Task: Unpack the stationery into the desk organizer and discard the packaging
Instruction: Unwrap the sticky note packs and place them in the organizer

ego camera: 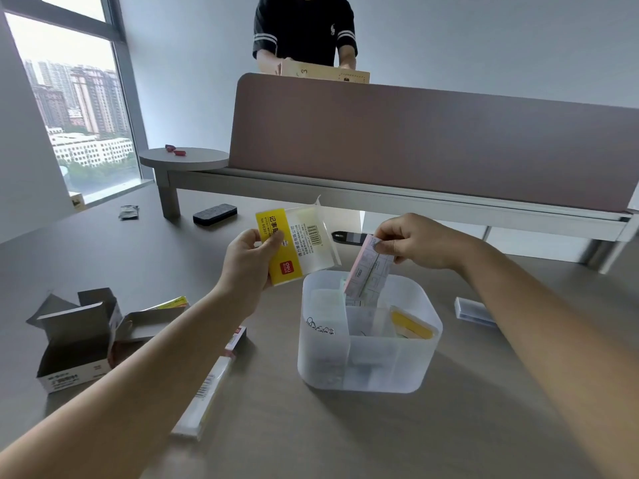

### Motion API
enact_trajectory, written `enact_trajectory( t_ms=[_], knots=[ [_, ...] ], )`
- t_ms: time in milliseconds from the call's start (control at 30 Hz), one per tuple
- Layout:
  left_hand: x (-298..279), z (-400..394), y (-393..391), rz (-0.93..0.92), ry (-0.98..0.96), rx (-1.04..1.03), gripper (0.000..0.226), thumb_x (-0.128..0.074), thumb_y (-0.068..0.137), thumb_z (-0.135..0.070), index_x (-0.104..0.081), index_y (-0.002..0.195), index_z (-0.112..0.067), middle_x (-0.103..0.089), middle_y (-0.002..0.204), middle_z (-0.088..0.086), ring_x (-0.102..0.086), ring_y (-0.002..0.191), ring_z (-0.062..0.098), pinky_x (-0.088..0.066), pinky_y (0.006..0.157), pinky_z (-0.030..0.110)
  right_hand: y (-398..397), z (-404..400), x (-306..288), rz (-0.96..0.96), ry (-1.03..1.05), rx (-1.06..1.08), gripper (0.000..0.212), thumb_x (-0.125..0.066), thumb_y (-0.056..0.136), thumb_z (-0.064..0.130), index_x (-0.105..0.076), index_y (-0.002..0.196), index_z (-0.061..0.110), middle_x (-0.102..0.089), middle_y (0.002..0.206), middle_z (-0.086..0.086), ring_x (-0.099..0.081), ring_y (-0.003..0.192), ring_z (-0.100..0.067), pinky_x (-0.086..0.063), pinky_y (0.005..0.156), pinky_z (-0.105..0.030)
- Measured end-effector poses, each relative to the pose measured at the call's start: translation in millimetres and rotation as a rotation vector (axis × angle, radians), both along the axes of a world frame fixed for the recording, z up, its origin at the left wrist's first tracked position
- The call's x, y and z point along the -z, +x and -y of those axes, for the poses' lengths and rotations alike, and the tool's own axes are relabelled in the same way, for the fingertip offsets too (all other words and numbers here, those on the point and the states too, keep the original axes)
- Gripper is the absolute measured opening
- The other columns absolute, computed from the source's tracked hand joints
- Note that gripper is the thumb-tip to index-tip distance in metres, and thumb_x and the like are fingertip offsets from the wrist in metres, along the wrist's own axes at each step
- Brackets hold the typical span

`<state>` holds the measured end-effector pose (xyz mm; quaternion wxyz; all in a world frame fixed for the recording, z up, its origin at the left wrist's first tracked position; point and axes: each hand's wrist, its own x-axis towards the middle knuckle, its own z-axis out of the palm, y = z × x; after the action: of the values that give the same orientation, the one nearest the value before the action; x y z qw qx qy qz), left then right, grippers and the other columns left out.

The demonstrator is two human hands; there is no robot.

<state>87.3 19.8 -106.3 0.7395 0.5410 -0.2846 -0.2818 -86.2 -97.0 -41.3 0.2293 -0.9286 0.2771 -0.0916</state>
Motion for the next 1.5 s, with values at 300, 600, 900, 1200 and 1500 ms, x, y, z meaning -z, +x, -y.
enact_trajectory(
  t_ms=[300,600,900,1200,1500],
  knots=[
    [0,-2,1,0.009,0.008,-0.010,0.008,-0.044,0.091,-0.017,-0.051,0.094,-0.015,-0.058,0.101,0.004,-0.060,0.079,0.013,-0.056,0.057,0.024,1,-1,-3,-0.089,-0.074,-0.020,0.012,-0.050,0.089,0.014,-0.057,0.079,0.016,-0.055,0.073,0.008,-0.049,0.067,-0.006,-0.039,0.063,-0.023],
    [2,-9,-4,0.005,0.010,0.006,0.011,-0.044,0.091,-0.018,-0.051,0.082,-0.019,-0.059,0.088,-0.002,-0.059,0.078,0.013,-0.055,0.054,0.023,4,-15,24,-0.103,-0.039,-0.003,0.012,-0.064,0.080,0.018,-0.067,0.090,0.012,-0.058,0.073,0.009,-0.053,0.070,-0.006,-0.042,0.064,-0.022],
    [3,-37,-13,0.013,0.069,-0.013,0.009,-0.046,0.091,-0.019,-0.049,0.082,-0.019,-0.059,0.088,-0.001,-0.060,0.078,0.013,-0.055,0.063,0.030,-19,-44,44,-0.017,-0.084,0.069,0.045,-0.056,0.084,0.036,-0.050,0.126,0.019,-0.053,0.130,-0.003,-0.049,0.115,-0.017,-0.036,0.088,-0.027],
    [6,-92,-21,0.044,0.103,-0.073,0.009,-0.048,0.090,-0.019,-0.049,0.081,-0.018,-0.059,0.085,0.002,-0.060,0.076,0.019,-0.052,0.072,0.041,-30,-70,58,-0.087,-0.208,0.133,0.051,-0.028,0.091,0.048,-0.028,0.139,0.028,-0.019,0.153,0.000,-0.017,0.141,-0.020,-0.013,0.113,-0.038],
    [44,-135,-15,0.577,0.484,-0.270,0.028,-0.051,0.088,-0.025,-0.049,0.112,-0.009,-0.058,0.093,0.008,-0.057,0.076,0.024,-0.046,0.061,0.031,-61,-131,99,0.106,-0.391,0.124,0.070,-0.033,0.076,0.054,-0.029,0.139,0.023,-0.017,0.153,-0.004,-0.009,0.142,-0.017,-0.001,0.114,-0.029]
  ],
)
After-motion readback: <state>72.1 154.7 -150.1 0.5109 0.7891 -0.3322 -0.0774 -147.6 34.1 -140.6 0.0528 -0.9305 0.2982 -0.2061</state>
